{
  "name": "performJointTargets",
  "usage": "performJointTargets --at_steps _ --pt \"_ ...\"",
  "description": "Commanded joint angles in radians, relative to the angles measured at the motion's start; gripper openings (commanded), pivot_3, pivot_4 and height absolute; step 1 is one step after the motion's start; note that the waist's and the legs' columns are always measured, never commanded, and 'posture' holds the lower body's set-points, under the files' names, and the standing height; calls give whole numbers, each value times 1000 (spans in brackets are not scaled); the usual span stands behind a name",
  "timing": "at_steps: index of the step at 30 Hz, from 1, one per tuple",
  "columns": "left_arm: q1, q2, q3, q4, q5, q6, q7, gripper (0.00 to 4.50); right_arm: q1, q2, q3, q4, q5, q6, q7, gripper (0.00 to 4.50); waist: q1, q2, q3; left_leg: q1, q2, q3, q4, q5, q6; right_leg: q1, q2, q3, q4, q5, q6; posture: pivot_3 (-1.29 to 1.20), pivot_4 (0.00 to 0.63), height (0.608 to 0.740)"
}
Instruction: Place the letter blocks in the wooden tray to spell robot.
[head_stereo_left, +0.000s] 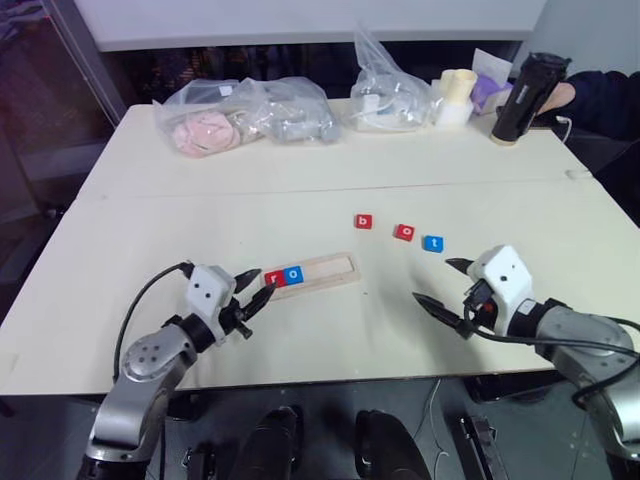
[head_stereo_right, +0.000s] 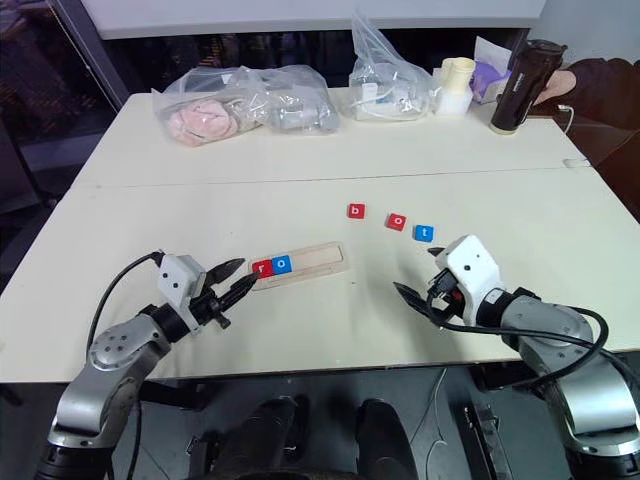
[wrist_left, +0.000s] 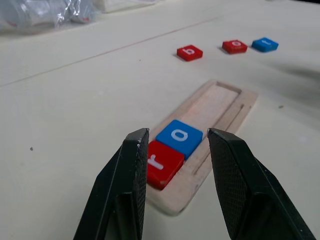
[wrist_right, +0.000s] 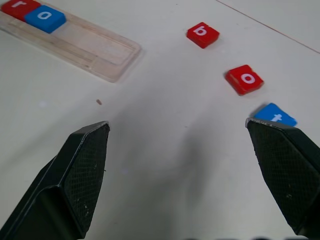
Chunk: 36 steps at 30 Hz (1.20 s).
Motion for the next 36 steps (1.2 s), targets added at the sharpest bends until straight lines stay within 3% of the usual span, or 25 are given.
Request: performJointTargets --at_steps 1,10,25,31,35,36 --pt "3 29 27 -45 -23 5 -22 1907 -3 7 5 -38 9 -6 -12 4500 0 0 0 0 0 0 0 0 0 0 0 0 0 0 0 0 150 738" --pt "-16 130 68 -85 -124 105 -95 1907 -16 42 65 -31 -4 -21 -46 4500 -1 0 0 -1 0 0 0 0 0 -1 0 0 0 0 0 0 150 738" --pt "-65 170 39 -36 -136 147 -152 1907 -37 55 98 -10 -21 -53 -70 4500 0 0 0 -2 0 0 0 0 0 -2 0 0 0 0 0 0 150 738" --pt "-146 221 15 59 -125 133 -249 1907 -33 63 114 -23 -28 -53 -82 4500 0 0 0 -2 0 0 0 0 0 -2 0 0 0 0 0 0 150 738" --pt "-259 280 -1 233 -79 58 -363 1907 -40 75 138 -33 -35 -50 -92 4500 0 0 0 -2 0 0 0 0 0 -2 0 0 0 0 0 0 150 738" --pt "-291 292 -11 282 -65 31 -397 2428 -43 77 142 -34 -37 -50 -94 4500 0 0 0 -2 0 0 0 0 0 -2 0 0 0 0 0 0 150 738"
